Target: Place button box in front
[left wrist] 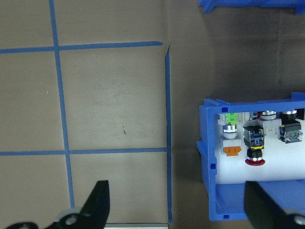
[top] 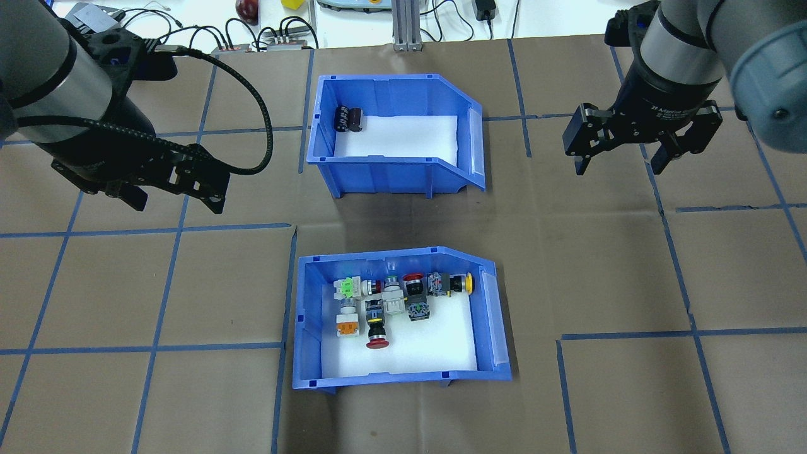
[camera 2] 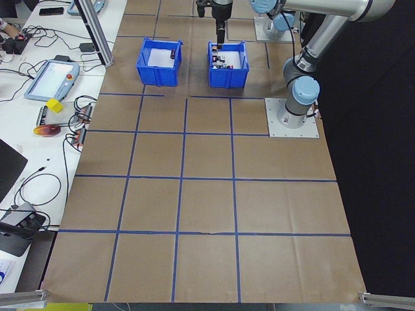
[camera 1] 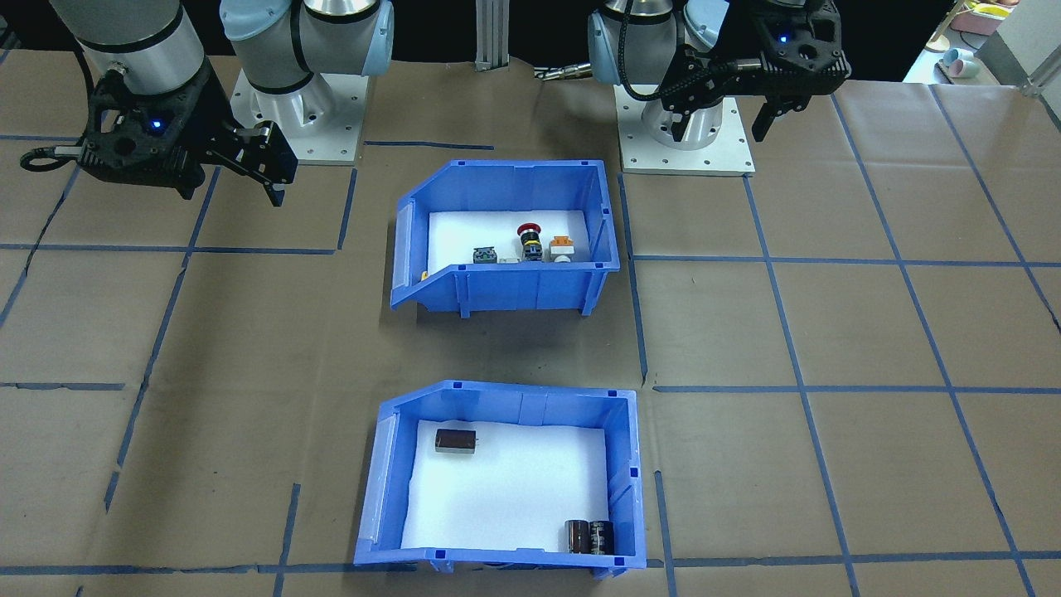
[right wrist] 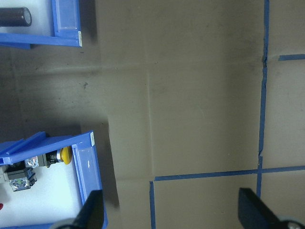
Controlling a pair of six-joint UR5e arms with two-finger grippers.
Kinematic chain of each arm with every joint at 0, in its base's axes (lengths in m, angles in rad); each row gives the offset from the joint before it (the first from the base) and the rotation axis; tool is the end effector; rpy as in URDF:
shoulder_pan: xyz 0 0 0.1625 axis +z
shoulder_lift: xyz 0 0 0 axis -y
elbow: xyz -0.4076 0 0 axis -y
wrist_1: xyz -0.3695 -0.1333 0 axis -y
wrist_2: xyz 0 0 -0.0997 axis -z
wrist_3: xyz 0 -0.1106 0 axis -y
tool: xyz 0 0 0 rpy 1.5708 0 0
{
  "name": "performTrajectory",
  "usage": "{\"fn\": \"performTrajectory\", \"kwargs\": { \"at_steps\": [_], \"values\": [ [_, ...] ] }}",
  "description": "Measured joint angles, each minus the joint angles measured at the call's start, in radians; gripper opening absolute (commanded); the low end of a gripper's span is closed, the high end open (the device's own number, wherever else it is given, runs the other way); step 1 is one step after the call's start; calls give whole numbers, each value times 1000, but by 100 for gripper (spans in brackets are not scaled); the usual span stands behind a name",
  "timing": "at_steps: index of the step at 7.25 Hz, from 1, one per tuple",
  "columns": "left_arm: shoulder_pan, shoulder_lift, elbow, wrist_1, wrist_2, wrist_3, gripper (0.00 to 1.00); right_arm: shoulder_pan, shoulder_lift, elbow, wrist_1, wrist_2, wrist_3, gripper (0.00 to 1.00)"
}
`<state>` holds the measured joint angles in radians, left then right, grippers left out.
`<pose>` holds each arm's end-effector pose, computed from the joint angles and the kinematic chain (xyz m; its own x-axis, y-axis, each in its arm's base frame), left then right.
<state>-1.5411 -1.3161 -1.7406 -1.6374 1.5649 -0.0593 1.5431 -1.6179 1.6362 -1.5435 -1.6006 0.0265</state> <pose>-0.1230 -0.3710 0.4795 -0.9960 -0.0888 0.0070 -0.0889 0.9959 -0.0179 0.1176 -0.4482 0.4479 -0.9981 0.0528 0.0310 0.0541 0.9975 0.0448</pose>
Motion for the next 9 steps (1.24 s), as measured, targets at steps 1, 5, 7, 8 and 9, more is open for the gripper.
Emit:
{"fn": "performTrajectory", "kwargs": {
  "at_steps": [1,5,7,8,9],
  "values": [
    [-2,32,-29,10,-1,-98,100,0,5,-4,-3,-1,-14,100],
    [-12,166,-178,0,-49,-574,100,1,71,-41,-65,2,-197,100],
    [-50,199,-242,-35,-80,-883,100,5,161,-131,-81,8,-259,100],
    [-96,216,-288,-32,-85,-1069,100,9,216,-193,-74,12,-280,100],
    [-150,228,-344,9,-87,-1251,100,22,271,-247,-70,11,-337,100]
  ]
}}
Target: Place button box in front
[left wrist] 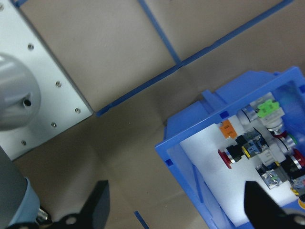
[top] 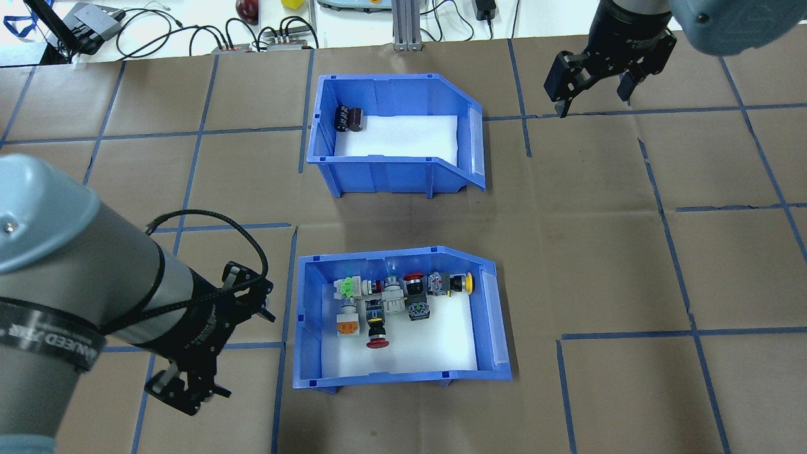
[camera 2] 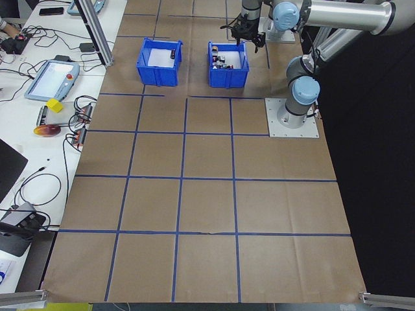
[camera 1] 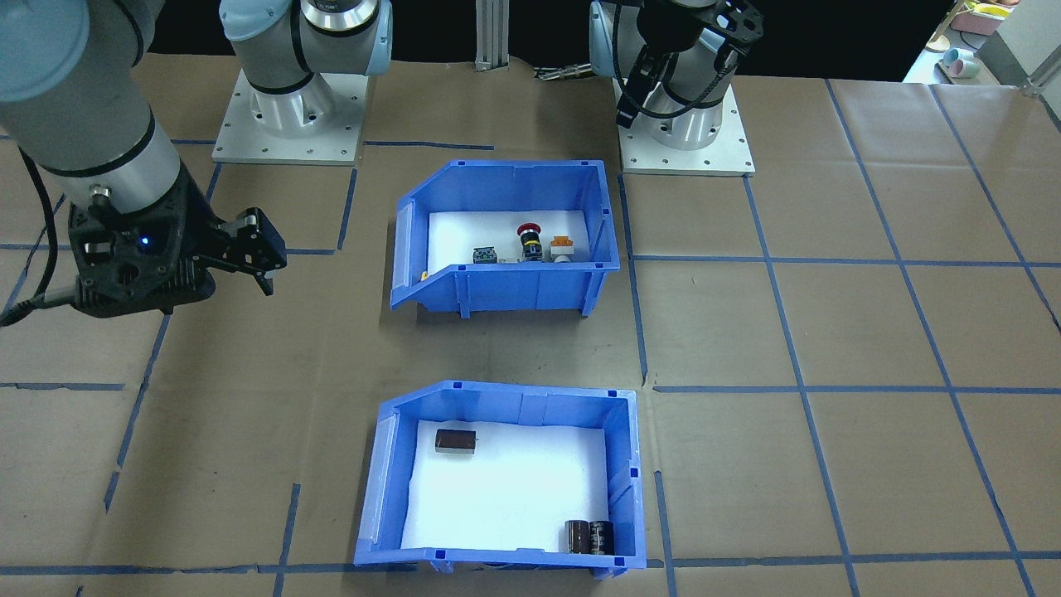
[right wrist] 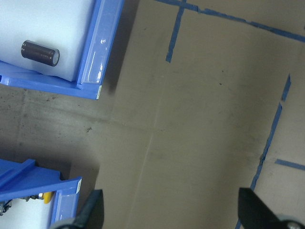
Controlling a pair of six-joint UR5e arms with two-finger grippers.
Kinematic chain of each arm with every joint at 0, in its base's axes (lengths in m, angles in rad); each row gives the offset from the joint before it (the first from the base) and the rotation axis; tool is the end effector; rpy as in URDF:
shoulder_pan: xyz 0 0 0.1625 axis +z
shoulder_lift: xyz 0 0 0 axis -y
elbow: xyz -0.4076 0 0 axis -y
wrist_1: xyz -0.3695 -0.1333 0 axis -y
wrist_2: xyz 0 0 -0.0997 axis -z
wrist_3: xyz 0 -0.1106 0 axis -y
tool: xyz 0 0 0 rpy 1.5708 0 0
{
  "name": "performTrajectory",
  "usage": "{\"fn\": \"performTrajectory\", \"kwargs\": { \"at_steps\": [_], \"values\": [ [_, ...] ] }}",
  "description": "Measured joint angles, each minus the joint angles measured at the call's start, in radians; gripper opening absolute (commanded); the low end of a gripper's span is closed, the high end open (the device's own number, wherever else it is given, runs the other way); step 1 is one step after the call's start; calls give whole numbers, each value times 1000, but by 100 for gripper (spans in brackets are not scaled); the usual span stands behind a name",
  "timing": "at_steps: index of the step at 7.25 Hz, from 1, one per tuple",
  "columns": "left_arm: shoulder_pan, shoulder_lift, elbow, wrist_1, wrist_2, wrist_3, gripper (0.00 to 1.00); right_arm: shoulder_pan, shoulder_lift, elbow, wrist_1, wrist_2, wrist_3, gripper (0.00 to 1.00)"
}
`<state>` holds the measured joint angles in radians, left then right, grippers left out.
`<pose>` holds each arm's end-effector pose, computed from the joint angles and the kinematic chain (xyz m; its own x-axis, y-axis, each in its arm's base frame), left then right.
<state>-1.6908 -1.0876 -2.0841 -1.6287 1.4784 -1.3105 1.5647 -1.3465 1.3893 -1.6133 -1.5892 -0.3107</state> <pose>-0.1747 -0.2505 0.3938 -0.3699 -0.9270 -0.0613 -0.9255 0.3619 0.1114 0.1279 -0.5603 0.4335 -0.9538 -0.2999 0.0174 -0.2999 0.9540 0.0059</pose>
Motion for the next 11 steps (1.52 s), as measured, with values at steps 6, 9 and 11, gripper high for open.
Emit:
{"fn": "performTrajectory", "kwargs": {
  "at_steps": [6,9,11],
  "values": [
    [-298,-214,-127,407,-46,-656,100,123,313,-331,18,-12,-589,100],
    [-340,-260,-151,454,-50,-731,99,245,371,-375,24,-1,-769,100],
    [-342,-300,-172,505,-50,-746,89,345,387,-374,25,1,-838,100]
  ]
}}
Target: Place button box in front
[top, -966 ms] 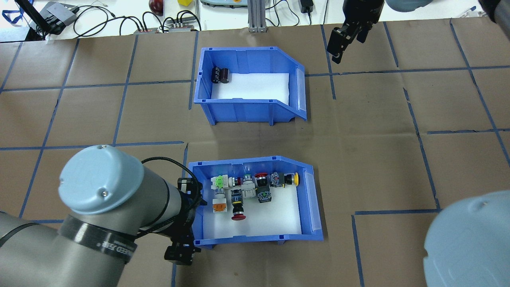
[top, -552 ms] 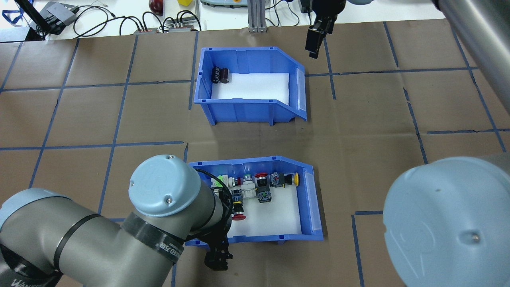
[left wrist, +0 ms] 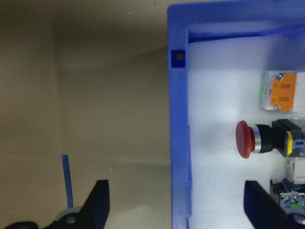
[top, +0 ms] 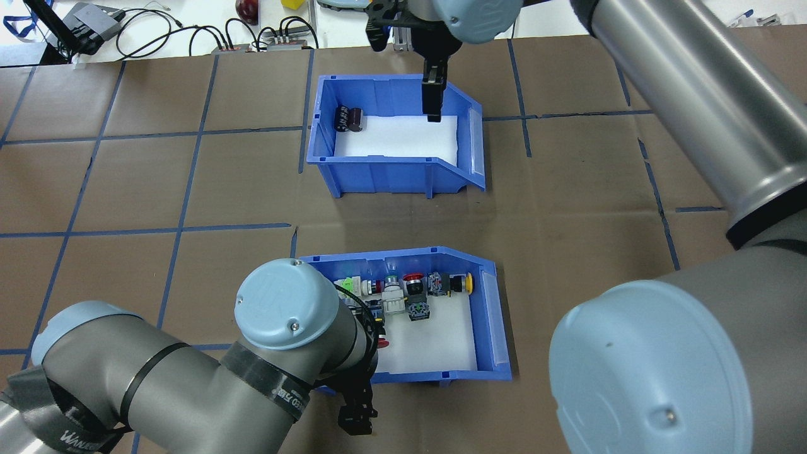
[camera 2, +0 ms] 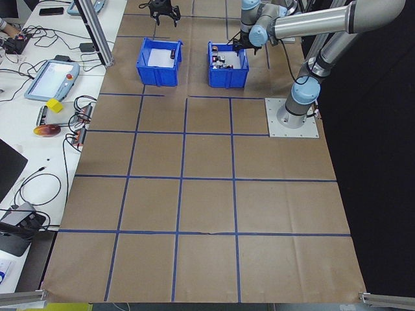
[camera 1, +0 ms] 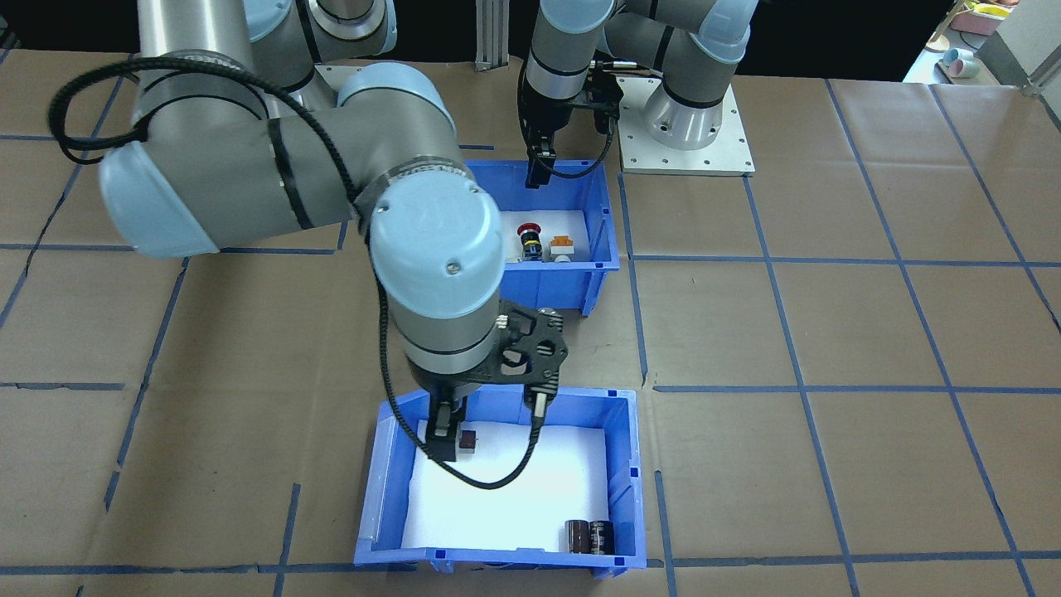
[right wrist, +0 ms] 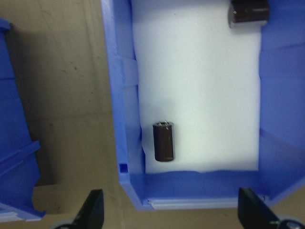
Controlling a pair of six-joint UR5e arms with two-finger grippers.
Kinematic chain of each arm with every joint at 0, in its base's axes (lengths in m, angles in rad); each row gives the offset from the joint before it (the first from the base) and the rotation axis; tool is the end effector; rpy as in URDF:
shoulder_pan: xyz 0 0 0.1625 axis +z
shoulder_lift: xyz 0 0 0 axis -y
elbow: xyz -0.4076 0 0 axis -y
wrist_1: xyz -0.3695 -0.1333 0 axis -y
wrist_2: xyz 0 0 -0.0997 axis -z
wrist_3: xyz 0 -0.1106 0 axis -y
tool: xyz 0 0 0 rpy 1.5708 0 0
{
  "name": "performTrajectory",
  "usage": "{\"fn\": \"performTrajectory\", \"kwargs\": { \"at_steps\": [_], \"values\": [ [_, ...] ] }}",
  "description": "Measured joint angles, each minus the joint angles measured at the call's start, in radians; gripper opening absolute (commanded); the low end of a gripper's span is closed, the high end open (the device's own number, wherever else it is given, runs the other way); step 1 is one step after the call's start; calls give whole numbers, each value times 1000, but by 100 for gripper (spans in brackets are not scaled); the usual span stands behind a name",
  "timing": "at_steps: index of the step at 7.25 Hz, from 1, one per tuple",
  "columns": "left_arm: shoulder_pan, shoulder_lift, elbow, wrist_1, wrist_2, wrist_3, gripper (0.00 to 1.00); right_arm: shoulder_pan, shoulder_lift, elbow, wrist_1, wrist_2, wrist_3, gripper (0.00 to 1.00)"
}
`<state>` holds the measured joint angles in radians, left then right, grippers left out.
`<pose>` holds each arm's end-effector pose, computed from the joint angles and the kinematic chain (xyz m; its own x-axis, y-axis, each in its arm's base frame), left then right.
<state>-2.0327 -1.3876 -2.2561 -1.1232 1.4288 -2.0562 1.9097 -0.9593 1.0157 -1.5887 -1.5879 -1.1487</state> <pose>-0.2863 -0.2409 0.2707 0.0215 -0.9932 -0.1141 -0.9945 -0.0329 0.0996 0.3561 -0.6149 0.3611 -0.0832 -0.9961 -0.0281 -0.9961 0.0823 0.0314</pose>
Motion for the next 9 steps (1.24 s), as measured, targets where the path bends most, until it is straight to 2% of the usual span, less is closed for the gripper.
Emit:
{"fn": "performTrajectory", "kwargs": {
  "at_steps": [3,4,5,6,7,9],
  "values": [
    [-4,-57,-4,26,-2,-12,88,117,25,2,-14,-4,-89,100],
    [-12,-78,-4,34,-1,-14,82,146,40,7,-21,-8,-94,100],
    [-22,-99,-4,52,0,-23,66,157,50,17,-24,-7,-94,100],
    [-33,-116,-4,70,-1,-35,47,156,56,33,-32,-5,-91,100],
    [-41,-127,-4,80,-3,-42,34,148,59,56,-62,-6,-90,100],
    [-46,-135,-5,88,-6,-44,7,123,67,118,-168,-11,-89,100]
  ]
}}
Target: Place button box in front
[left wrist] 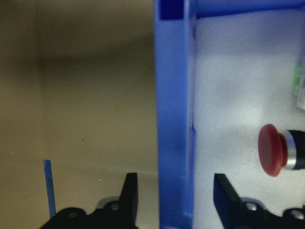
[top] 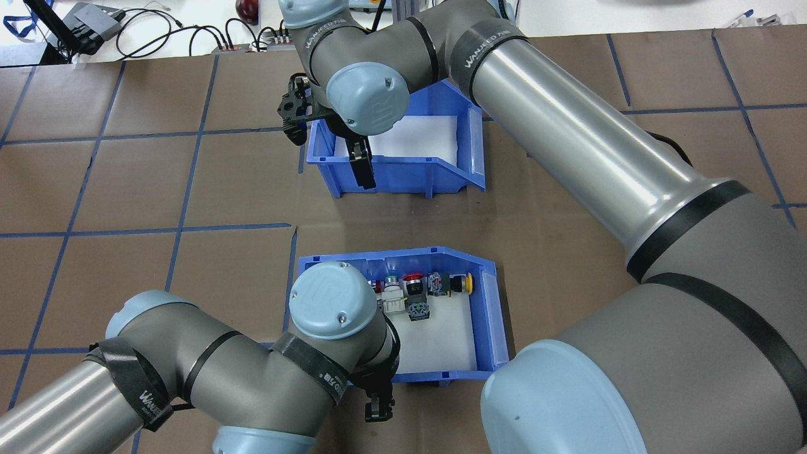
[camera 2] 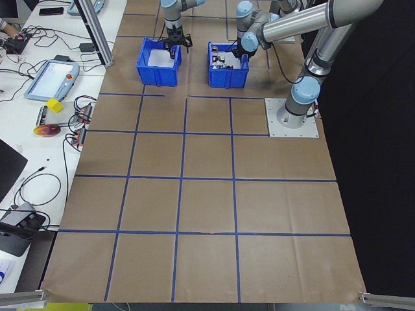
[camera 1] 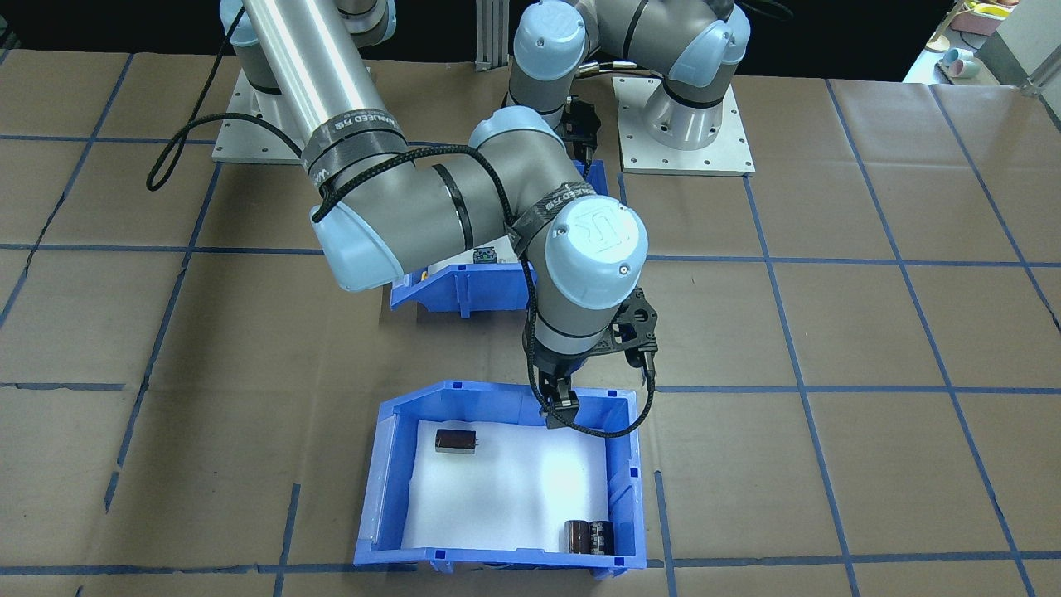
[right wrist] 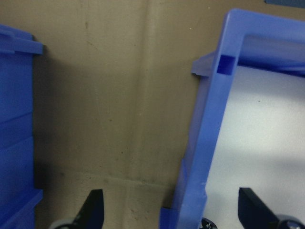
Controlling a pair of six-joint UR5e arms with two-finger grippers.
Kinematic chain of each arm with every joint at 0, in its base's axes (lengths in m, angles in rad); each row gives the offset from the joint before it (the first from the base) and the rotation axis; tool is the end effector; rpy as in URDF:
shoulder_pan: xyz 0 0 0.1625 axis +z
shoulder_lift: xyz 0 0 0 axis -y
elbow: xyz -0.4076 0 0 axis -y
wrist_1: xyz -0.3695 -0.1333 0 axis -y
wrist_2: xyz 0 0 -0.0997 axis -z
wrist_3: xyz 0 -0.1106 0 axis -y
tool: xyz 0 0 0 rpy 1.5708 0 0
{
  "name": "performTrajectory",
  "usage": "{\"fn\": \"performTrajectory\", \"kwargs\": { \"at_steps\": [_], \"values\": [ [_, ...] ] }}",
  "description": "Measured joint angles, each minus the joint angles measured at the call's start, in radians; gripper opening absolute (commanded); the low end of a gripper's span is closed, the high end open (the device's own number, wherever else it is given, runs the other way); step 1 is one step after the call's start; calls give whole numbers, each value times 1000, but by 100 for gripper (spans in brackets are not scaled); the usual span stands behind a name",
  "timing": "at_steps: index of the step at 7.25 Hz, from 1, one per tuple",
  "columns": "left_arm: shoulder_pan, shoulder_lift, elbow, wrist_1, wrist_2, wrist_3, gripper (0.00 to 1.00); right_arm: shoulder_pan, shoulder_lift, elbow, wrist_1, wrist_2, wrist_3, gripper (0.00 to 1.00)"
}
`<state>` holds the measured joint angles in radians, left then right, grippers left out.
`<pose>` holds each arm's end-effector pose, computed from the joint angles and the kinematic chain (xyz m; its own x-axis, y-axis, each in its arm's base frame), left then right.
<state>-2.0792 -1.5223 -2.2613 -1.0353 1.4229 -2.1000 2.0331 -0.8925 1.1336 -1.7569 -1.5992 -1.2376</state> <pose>-0.3077 -0.2449 0.2290 0.0222 -0.9859 -0.1657 -0.9967 -0.0347 0.0728 0.4323 -0.5757 0.2758 0.1285 -0.9908 -0.0427 -0.9905 -0.1303 0.0448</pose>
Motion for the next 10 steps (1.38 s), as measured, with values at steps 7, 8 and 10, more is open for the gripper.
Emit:
{"fn": "performTrajectory", "kwargs": {
  "at_steps": [7,8,10],
  "values": [
    [6,87,22,-53,27,-2,0,-9,2,41,-78,12,9,7],
    [9,101,35,-84,35,4,0,-10,-2,39,-81,11,9,7],
    [13,112,74,-154,50,23,0,-27,-23,18,-78,2,5,6]
  ]
}}
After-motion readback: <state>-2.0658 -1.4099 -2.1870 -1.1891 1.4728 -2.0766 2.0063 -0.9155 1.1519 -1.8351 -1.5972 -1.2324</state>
